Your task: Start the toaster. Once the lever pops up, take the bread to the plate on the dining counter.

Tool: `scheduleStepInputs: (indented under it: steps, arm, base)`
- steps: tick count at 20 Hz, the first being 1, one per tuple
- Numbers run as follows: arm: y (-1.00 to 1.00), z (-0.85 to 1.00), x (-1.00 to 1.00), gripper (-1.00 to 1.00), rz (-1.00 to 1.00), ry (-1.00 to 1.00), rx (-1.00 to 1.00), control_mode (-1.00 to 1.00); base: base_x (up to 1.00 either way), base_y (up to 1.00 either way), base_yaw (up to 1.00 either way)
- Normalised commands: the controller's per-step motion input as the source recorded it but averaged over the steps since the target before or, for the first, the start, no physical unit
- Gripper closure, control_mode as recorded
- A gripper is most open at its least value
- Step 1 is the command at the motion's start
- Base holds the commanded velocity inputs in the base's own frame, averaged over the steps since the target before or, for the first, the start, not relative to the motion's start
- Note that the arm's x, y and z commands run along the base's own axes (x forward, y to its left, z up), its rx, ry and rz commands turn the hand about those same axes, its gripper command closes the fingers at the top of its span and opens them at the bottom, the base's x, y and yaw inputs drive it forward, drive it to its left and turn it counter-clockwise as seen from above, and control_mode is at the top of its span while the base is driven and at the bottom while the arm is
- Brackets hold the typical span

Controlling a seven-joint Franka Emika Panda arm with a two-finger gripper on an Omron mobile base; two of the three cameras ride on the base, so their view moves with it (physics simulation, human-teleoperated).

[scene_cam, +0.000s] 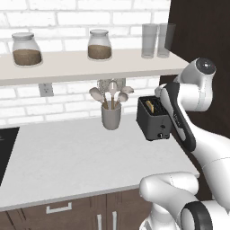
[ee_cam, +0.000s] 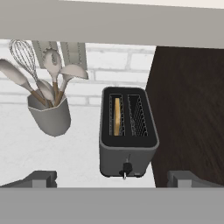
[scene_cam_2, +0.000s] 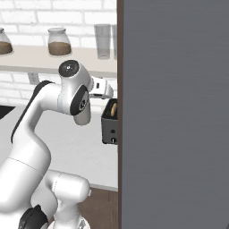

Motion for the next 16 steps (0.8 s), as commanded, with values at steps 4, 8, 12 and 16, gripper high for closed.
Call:
scheduleStepInputs:
  steps: [4,8,12,16]
  arm:
    - [0.00,0.00,0.00,-1.00,0.00,0.00,0.00,-1.00]
    - [0.00,0.00,0.00,-1.00,0.00,0.00,0.00,-1.00]
    - [0.00,0.00,0.00,-1.00,0.00,0.00,0.00,-1.00]
    - [0.00,0.00,0.00,-1.00,0.00,0.00,0.00,-1.00]
  base:
    - [0.00,0.00,0.00]
    - [0.00,0.00,0.00]
    - [0.00,0.00,0.00]
    - [0.00,0.00,0.00]
